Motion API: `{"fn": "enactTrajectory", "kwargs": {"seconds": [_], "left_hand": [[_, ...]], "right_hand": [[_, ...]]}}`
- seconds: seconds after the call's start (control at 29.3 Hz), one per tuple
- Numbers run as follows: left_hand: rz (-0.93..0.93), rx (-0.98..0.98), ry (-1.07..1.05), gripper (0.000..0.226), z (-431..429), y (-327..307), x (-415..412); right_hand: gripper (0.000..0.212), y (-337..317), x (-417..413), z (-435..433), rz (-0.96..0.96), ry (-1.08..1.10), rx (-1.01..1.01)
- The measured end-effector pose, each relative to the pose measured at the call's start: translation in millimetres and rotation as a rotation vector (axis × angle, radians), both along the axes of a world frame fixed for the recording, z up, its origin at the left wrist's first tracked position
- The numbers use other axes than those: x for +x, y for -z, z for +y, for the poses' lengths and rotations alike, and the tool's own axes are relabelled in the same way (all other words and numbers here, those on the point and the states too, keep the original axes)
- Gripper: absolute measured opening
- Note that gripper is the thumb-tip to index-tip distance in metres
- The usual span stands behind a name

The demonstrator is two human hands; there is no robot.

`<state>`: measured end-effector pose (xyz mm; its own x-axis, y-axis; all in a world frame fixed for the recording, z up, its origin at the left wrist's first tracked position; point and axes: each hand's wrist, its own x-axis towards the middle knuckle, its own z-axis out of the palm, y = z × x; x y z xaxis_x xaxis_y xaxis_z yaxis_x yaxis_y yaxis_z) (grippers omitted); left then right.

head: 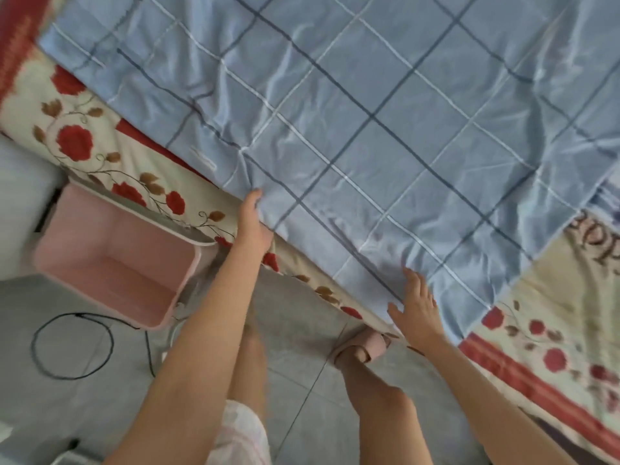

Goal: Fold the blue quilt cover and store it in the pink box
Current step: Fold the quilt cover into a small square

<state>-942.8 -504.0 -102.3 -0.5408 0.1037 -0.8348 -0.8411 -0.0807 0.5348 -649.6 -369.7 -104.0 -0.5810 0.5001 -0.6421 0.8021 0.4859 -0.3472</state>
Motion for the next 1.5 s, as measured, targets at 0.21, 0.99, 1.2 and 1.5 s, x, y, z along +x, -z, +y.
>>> {"fn": "enactTrajectory", "kwargs": {"seconds": [0.21, 0.99, 1.2, 1.5], "left_hand": [[-0.098, 0.068, 0.057, 0.033, 24, -3, 99], [-0.454, -0.051, 0.343, 0.107, 106, 35, 362], [-0.5, -0.153, 0.327, 0.091, 106, 32, 373], [-0.318, -0.339, 0.502, 0.045, 112, 26, 402]], "right_hand": [[0.063, 4, 37, 65, 0.101, 0.179, -0.017], [0.035, 20, 49, 240, -0.124, 0.123, 0.56], [0.023, 14, 72, 250, -0.028, 0.144, 0.492], [0.03, 18, 79, 259, -0.008, 0.485, 0.288]]}}
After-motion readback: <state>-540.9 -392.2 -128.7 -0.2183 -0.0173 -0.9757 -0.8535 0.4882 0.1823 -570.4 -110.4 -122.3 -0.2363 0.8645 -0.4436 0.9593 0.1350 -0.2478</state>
